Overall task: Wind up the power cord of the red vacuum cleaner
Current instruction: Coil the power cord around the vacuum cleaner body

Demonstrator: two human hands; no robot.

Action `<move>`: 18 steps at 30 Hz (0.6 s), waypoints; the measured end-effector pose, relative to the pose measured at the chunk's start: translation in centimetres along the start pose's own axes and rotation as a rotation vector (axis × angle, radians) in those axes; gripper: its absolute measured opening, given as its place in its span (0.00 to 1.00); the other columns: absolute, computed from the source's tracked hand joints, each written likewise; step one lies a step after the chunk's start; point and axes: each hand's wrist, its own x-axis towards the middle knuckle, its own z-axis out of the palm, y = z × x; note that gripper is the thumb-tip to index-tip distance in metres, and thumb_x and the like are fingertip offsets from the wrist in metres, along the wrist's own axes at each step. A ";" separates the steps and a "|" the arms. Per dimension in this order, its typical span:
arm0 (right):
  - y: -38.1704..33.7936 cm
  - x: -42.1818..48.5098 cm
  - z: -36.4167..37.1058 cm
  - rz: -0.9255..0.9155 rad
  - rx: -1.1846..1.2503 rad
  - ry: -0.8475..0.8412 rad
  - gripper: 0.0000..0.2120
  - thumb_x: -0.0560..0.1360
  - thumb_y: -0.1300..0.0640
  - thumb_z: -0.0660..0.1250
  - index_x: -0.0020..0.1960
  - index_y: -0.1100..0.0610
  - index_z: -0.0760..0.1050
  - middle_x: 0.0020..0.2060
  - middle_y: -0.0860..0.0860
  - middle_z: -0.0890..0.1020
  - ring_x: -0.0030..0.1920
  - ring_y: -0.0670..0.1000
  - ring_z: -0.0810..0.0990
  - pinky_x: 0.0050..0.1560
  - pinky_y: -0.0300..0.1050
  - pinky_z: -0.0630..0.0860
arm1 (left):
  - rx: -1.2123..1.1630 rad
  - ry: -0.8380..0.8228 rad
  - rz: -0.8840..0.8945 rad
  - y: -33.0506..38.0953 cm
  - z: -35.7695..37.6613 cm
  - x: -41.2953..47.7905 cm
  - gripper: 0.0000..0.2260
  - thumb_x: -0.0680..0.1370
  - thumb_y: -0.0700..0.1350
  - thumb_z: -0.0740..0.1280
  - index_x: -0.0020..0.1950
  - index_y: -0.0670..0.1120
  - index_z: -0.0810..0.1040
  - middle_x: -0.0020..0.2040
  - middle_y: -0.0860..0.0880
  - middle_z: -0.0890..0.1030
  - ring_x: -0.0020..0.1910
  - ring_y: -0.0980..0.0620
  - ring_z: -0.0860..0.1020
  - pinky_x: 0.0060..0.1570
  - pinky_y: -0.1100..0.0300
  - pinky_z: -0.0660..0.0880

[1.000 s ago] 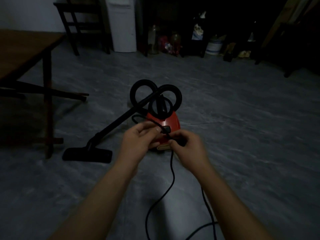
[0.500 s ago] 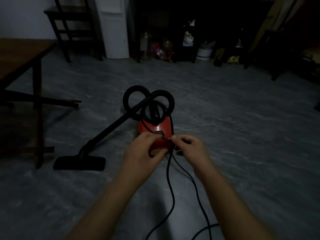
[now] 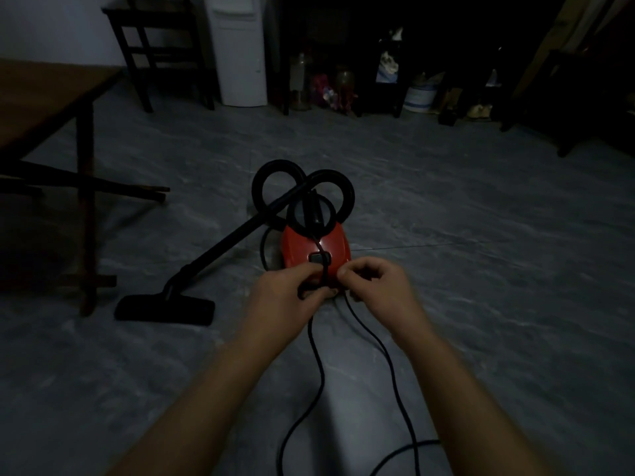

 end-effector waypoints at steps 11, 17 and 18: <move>0.5 0.2 0.3 0.017 0.087 -0.003 0.14 0.73 0.68 0.72 0.56 0.57 0.78 0.41 0.51 0.81 0.39 0.44 0.81 0.42 0.35 0.80 | -0.548 0.018 -0.438 -0.1 -1.0 1.1 0.14 0.77 0.36 0.69 0.52 0.56 0.83 0.40 0.44 0.85 0.38 0.48 0.83 0.46 0.56 0.81; 1.0 0.6 0.9 -0.010 0.014 -0.003 0.12 0.74 0.67 0.72 0.55 0.58 0.78 0.44 0.55 0.81 0.41 0.47 0.79 0.43 0.36 0.79 | -0.833 -0.027 -0.633 0.1 -2.1 1.4 0.12 0.81 0.37 0.63 0.59 0.47 0.82 0.39 0.48 0.83 0.35 0.53 0.81 0.43 0.53 0.82; 1.2 0.7 1.1 -0.022 -0.002 0.000 0.12 0.74 0.66 0.73 0.55 0.56 0.78 0.44 0.55 0.81 0.42 0.48 0.79 0.43 0.36 0.79 | -0.832 -0.048 -0.637 0.2 -2.3 1.4 0.12 0.81 0.37 0.63 0.58 0.48 0.82 0.39 0.47 0.82 0.35 0.52 0.81 0.44 0.52 0.82</move>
